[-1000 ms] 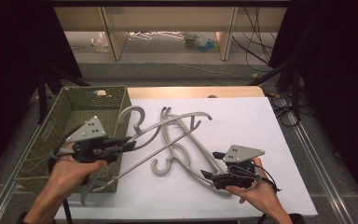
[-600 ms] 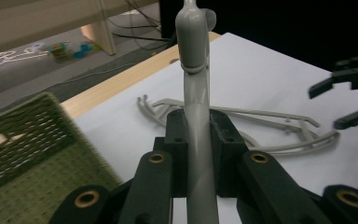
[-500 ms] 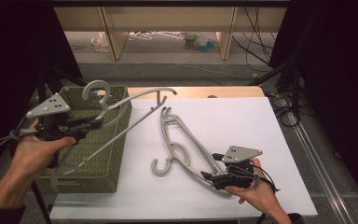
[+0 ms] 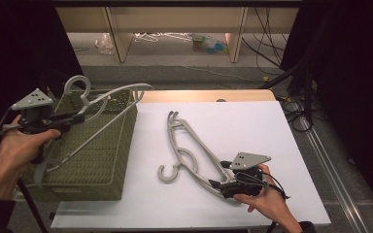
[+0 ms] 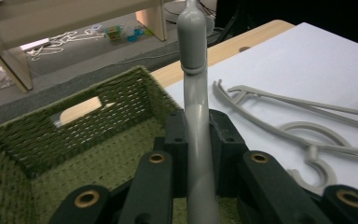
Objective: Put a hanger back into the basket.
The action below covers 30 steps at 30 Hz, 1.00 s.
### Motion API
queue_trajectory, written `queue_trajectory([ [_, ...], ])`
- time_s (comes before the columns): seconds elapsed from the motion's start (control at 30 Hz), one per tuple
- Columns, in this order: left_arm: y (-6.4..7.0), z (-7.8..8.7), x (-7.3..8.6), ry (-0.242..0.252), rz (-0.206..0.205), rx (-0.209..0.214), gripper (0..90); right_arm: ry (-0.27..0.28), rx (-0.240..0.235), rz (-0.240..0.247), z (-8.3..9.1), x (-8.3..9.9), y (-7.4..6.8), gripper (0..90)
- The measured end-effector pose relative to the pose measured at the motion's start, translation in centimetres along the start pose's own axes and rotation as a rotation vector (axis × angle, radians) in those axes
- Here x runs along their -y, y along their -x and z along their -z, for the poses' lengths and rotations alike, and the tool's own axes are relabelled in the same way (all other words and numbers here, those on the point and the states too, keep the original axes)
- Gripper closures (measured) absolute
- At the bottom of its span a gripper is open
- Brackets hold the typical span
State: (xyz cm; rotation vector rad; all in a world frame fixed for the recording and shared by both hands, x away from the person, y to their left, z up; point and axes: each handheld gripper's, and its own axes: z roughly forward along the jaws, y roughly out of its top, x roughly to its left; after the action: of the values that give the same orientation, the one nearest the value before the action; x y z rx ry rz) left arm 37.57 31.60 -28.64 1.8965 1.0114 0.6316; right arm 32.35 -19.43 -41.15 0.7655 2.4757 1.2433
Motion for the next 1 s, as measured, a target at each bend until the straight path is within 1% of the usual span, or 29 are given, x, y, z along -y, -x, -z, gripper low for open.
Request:
queue_trajectory([
  [0.1,-1.1,0.0,0.3,-0.007,0.018,-0.023,78.7,-0.008,-0.007,0.005,-0.1,0.1,0.0,29.0],
  [0.17,-1.8,0.1,0.5,-0.007,0.025,-0.042,78.6,-0.013,-0.009,-0.001,-0.2,0.1,0.0,29.0],
  [0.2,-1.8,0.1,0.5,-0.007,0.025,-0.042,78.6,-0.012,-0.008,-0.003,-0.2,0.1,0.0,29.0],
  [0.27,-2.7,0.0,1.0,-0.009,0.031,-0.053,78.6,-0.016,-0.013,-0.008,-0.3,0.2,0.0,29.0],
  [0.3,-2.7,0.0,1.0,-0.009,0.031,-0.053,78.6,-0.017,-0.014,-0.007,-0.3,0.2,0.0,29.0],
  [0.33,-2.9,0.0,1.1,-0.022,0.033,-0.060,78.6,-0.018,-0.010,-0.006,-0.4,0.2,0.0,28.9],
  [0.4,-3.1,-0.1,1.2,-0.029,0.033,-0.064,78.6,-0.021,-0.009,-0.004,-0.5,0.3,0.0,28.8],
  [0.47,-3.5,-0.3,1.4,-0.028,0.040,-0.055,78.6,-0.024,-0.016,-0.001,-0.5,0.3,0.0,28.8],
  [0.53,-3.9,-0.3,1.6,-0.038,0.034,-0.066,78.6,-0.028,-0.018,-0.004,-0.5,0.3,0.0,28.8],
  [0.57,-4.2,-0.3,1.8,-0.051,0.041,-0.075,78.6,-0.026,-0.015,0.000,-0.5,0.3,0.0,28.8],
  [0.6,-4.5,-0.3,1.8,-0.060,0.037,-0.076,78.6,-0.025,-0.016,0.000,-0.5,0.3,0.0,28.8],
  [0.67,-4.6,-0.2,1.9,-0.066,0.041,-0.080,78.6,-0.025,-0.019,-0.004,-0.4,0.3,0.0,28.8],
  [0.7,-5.0,-0.3,2.1,-0.078,0.034,-0.090,78.6,-0.023,-0.018,0.002,-0.5,0.3,0.0,28.8],
  [0.77,-5.2,-0.3,2.2,-0.083,0.034,-0.091,78.6,-0.024,-0.017,0.000,-0.5,0.3,0.1,28.7],
  [0.8,-5.7,-0.6,2.4,-0.098,0.030,-0.102,78.6,-0.029,-0.016,-0.001,-0.5,0.3,0.0,28.7],
  [0.83,-5.9,-0.7,2.5,-0.107,0.039,-0.102,78.6,-0.029,-0.019,0.002,-0.5,0.3,0.0,28.8],
  [0.9,-6.1,-0.8,2.6,-0.107,0.041,-0.106,78.6,-0.026,-0.017,0.001,-0.6,0.3,-0.1,28.8],
  [0.93,-6.2,-1.1,2.9,-0.116,0.058,-0.108,78.6,-0.027,-0.020,0.000,-0.6,0.3,-0.1,28.7],
  [0.97,-6.3,-1.3,2.9,-0.121,0.057,-0.106,78.5,-0.028,-0.018,0.004,-0.6,0.3,0.0,28.7],
  [1.0,-6.6,-1.2,2.9,-0.171,0.013,-0.094,78.5,-0.029,-0.018,0.004,-0.6,0.3,0.0,28.7],
])
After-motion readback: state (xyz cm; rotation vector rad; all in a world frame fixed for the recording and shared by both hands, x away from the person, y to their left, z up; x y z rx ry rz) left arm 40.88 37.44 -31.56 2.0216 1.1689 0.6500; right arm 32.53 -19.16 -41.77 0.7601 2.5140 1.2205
